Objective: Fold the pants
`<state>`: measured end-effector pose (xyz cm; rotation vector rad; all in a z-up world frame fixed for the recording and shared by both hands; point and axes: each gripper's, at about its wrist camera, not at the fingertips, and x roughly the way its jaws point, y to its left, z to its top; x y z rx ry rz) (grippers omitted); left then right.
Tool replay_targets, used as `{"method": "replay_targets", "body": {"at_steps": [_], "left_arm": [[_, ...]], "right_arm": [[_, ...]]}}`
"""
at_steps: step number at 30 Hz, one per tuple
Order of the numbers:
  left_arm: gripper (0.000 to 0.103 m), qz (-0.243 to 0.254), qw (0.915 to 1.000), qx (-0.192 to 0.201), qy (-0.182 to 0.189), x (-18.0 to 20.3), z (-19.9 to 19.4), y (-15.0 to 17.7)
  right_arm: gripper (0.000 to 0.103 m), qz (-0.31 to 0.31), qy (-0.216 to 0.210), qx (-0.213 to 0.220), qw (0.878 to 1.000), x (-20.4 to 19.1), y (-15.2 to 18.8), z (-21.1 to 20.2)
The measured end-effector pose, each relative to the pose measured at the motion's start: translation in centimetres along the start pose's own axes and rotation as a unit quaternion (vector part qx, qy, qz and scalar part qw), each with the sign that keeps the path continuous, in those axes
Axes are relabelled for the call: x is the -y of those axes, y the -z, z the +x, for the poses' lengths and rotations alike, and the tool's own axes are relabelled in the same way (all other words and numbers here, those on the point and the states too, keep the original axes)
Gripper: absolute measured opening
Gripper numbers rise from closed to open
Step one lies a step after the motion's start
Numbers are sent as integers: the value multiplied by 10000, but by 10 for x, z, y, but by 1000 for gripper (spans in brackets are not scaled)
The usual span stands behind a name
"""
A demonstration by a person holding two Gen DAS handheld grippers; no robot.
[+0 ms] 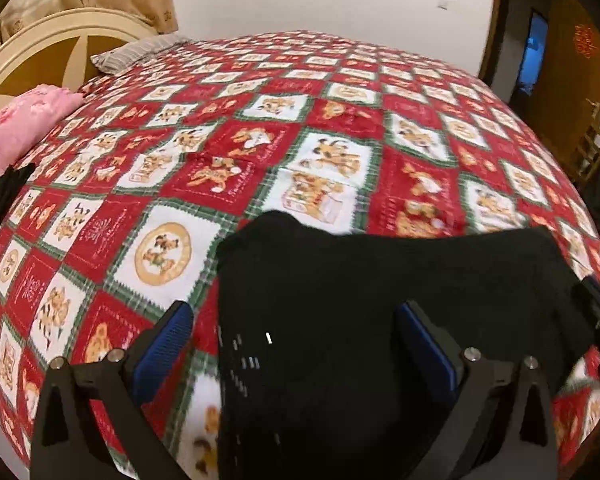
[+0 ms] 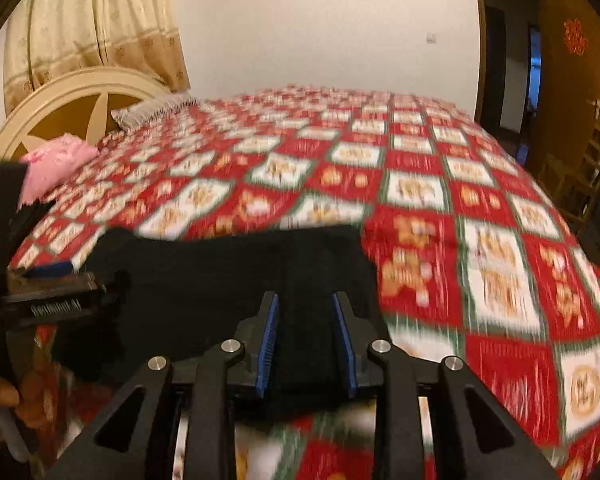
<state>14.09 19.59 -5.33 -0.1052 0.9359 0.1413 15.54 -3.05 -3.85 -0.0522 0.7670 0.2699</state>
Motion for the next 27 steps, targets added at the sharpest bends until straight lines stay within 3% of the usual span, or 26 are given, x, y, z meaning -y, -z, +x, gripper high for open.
{"method": "replay_targets", "body": {"at_steps": [5,7,10,12,14,15,23,26,27], "left_arm": [[103,148,9998,63,-147,7,-9,21],[103,117,9998,-61,-137,7,-3,28],[103,84,9999,61,-86,6,-4,36],[103,120,9999,32,-68,6,-4,36],[103,105,9999,-85,-8,4,-6,36],[103,81,9997,-208,36,2,-8,35],[103,302,9986,-410,-141,5,-36,74],[103,516,9949,-790,-344,7,-35,96],[103,522,9958,-681,-321,6,-42,103]], "right_arm": [[29,-166,246,-87,9995,-6,19,-2],[31,-244,327,-98,9991,-8,22,-3],[37,-380,438,-160,9982,-13,23,-2],[47,-431,530,-281,9973,-18,24,-8],[73,-394,539,-397,9970,-23,27,-15],[74,-365,588,-448,9966,-26,30,-18],[74,148,812,-1038,9912,-29,78,-30],[74,237,840,-1056,9906,-28,88,-50],[74,250,853,-1088,9901,-28,91,-57]]}}
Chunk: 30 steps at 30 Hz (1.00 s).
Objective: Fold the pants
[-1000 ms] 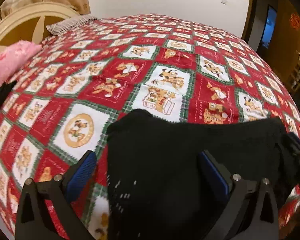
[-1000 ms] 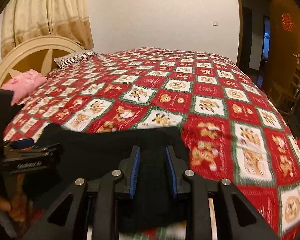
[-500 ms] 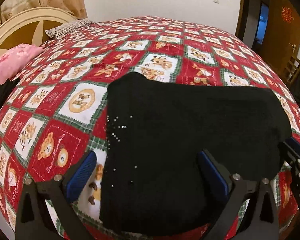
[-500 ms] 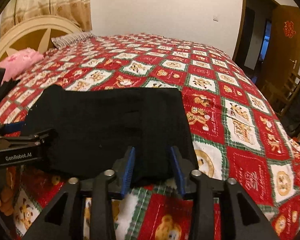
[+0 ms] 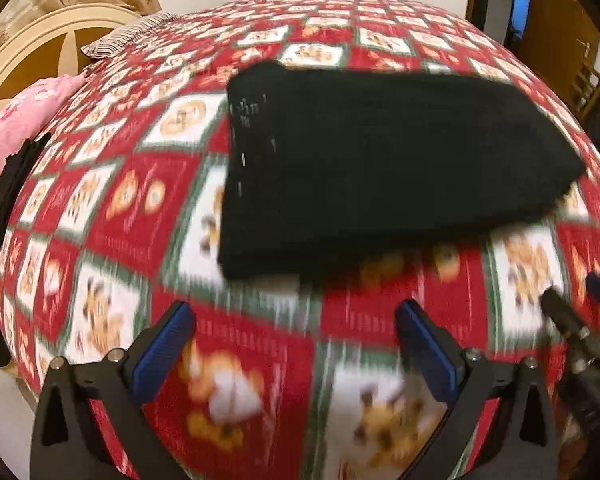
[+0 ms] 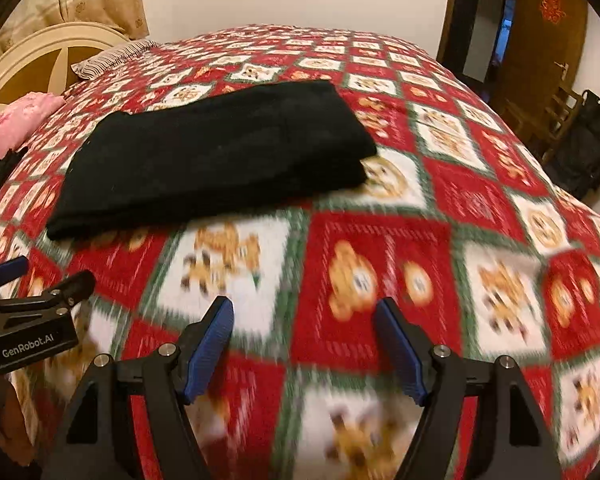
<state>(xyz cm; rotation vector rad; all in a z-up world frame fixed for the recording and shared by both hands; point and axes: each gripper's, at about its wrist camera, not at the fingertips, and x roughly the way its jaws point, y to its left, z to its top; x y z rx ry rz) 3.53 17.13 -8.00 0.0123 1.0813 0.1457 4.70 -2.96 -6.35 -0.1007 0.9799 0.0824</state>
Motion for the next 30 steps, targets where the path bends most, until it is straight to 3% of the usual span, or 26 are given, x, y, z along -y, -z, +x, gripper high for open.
{"method": "replay_targets", "body": {"at_steps": [6,11,14,16,19,22,26,30], "left_arm": [[103,327,9987,325,-206,9,-35,27],[103,316,9983,426,236,21,-58,40],[103,398,9969,546,397,31,-71,44],[103,502,9959,418,620,39,-77,48],[103,551,9939,47,951,45,-80,53],[103,459,9944,157,936,46,-92,53],[103,491,9922,919,691,37,-130,43],[103,435,9845,1617,525,26,-169,38]], "right_arm": [[74,518,-1,-159,9985,21,28,-34],[74,759,362,-614,9946,33,45,-53],[75,916,230,-638,9935,43,54,-71],[75,1018,154,-579,9930,48,56,-83],[75,1039,275,-404,9934,51,54,-102],[75,1022,400,-40,9939,51,47,-124],[75,974,437,727,9916,45,36,-161],[75,777,321,1239,9887,29,25,-191]]}}
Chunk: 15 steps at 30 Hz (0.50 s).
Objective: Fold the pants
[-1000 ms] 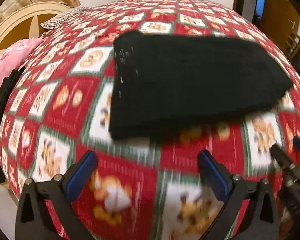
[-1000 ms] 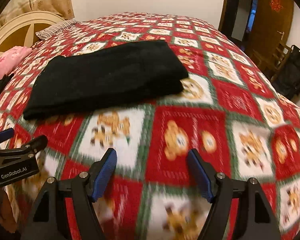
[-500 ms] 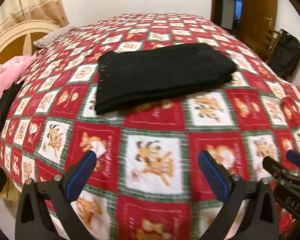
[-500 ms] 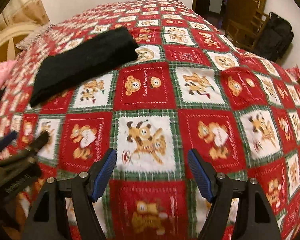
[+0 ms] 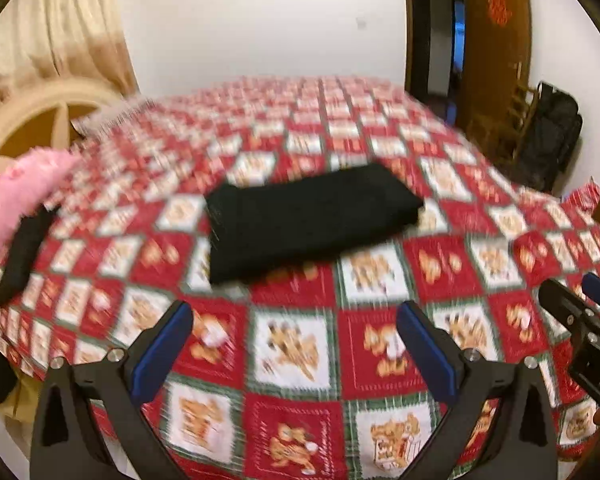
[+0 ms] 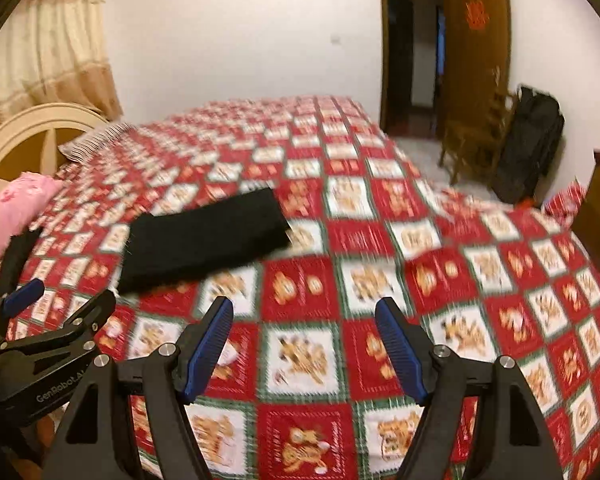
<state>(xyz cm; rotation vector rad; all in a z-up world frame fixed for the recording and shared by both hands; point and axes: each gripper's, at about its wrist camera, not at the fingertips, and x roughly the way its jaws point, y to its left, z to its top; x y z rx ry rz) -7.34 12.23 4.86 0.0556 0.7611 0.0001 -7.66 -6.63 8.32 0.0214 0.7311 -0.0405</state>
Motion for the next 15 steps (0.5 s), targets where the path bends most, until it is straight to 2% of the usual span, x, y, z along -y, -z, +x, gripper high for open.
{"method": "replay_targets", "body": {"at_steps": [4,7,12,15], "left_arm": [[103,-49,9983,532,-251,-11,-26,-11],[103,-99,9953,906,-327,-18,-44,-17],[103,-205,9906,1270,-477,-25,-61,-22],[103,-207,9880,1431,-535,-26,-67,-22]], "right_arm": [[75,-74,-126,401,9991,-12,-15,-25],[75,-27,-156,941,9954,-17,-23,-49],[75,60,-154,1736,9847,-21,-25,-83],[75,31,-92,1999,9798,-25,-21,-93]]}}
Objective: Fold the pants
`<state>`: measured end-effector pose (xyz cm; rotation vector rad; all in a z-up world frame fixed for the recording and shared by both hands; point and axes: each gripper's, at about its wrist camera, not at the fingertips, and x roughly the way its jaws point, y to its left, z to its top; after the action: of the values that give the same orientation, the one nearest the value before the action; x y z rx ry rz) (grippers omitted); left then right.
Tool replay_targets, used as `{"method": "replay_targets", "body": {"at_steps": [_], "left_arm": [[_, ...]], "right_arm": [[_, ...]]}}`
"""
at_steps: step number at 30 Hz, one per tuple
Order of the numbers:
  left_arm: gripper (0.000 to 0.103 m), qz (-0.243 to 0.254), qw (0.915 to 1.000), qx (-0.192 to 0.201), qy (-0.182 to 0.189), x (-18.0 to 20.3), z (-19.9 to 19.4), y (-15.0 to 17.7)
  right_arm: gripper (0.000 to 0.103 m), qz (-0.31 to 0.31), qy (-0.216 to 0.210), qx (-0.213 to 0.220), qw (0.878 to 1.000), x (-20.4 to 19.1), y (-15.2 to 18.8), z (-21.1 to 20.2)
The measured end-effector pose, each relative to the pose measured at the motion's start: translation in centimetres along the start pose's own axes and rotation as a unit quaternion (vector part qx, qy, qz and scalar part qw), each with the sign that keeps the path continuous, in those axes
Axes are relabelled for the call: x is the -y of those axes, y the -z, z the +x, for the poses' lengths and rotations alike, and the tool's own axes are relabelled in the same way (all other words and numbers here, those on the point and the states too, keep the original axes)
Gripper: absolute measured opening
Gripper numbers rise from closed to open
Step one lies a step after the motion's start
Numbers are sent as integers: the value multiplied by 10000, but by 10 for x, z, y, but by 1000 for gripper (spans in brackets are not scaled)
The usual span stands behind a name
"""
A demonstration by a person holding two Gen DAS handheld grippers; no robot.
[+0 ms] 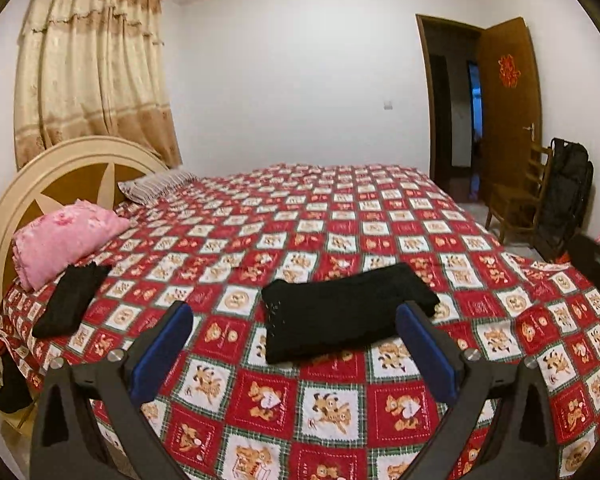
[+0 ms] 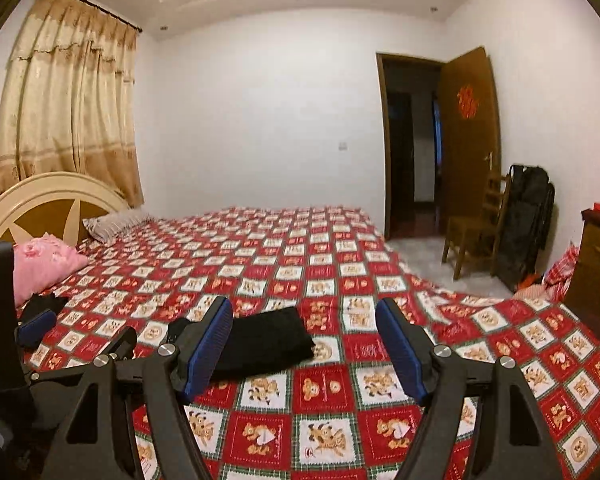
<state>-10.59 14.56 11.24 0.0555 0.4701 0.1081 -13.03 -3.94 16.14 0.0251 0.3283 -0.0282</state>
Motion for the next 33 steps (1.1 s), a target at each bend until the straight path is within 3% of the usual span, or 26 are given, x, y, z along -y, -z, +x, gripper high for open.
{"method": "replay_targets", "body": {"at_steps": [8,33], "left_arm": [[103,33,9999,130,10,3,-10,-2],[103,60,9999,-153,-26,5,-2,2]], "right_arm": [[75,23,-75,-21,10000,-3,3,2],[76,91,-130,-233,9996,0,11,13]]}}
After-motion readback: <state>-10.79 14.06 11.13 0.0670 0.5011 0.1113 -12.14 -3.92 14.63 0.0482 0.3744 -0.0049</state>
